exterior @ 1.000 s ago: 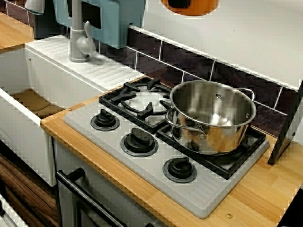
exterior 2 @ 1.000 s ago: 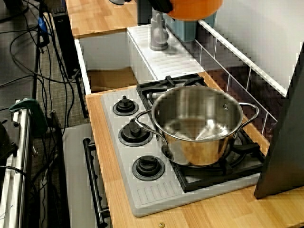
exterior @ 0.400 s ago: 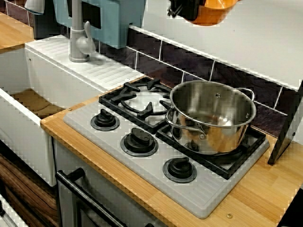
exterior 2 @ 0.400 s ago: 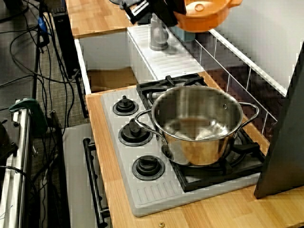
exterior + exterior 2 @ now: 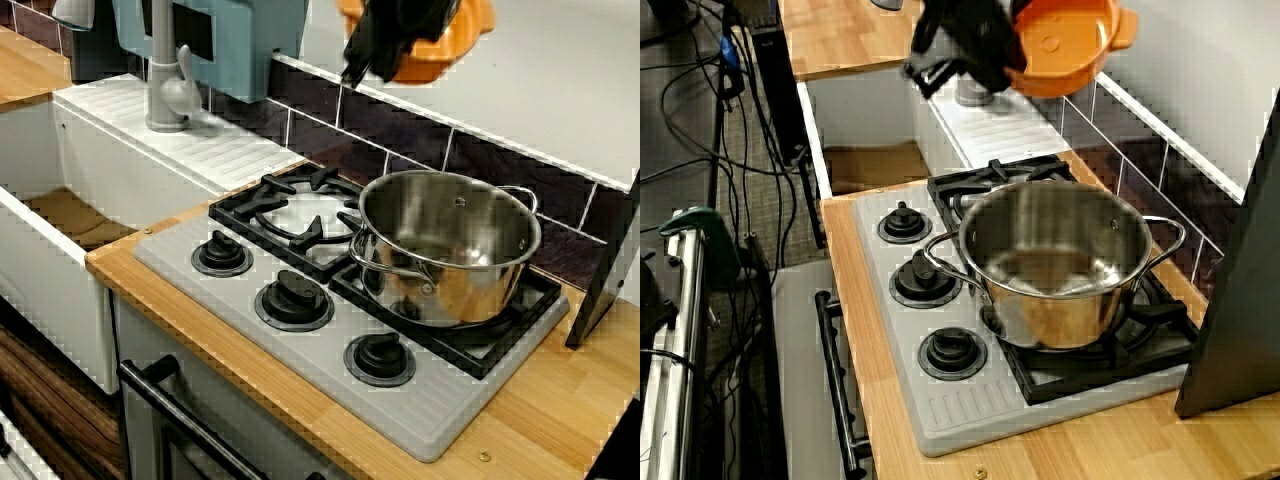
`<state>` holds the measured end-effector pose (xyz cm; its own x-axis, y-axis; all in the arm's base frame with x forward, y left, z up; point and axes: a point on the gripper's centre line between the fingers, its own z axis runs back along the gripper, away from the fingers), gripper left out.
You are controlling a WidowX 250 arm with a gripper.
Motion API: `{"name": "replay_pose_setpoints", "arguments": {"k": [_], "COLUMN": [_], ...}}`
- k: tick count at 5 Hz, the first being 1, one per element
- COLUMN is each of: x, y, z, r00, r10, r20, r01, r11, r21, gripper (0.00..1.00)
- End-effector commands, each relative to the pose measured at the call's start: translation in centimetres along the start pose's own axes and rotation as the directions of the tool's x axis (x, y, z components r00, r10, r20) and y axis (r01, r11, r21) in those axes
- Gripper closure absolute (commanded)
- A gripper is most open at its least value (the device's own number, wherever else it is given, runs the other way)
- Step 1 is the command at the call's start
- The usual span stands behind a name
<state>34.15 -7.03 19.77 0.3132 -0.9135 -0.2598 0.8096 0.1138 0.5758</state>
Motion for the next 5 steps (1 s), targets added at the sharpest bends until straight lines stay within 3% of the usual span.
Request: {"name": "replay_pose_setpoints", "arguments": {"k": [1, 5], "x": [-2.0, 0.8], "y": [0.2, -1.6], "z": [0.2, 0.3], "r00": [0.998, 0.999], "r10": [0.057, -0.037], "r20": [0.030, 0.027], "r01": [-0.060, 0.029], "r11": [0.993, 0.970], "r21": [0.101, 0.243], "gripper": [1.00, 1.00]}}
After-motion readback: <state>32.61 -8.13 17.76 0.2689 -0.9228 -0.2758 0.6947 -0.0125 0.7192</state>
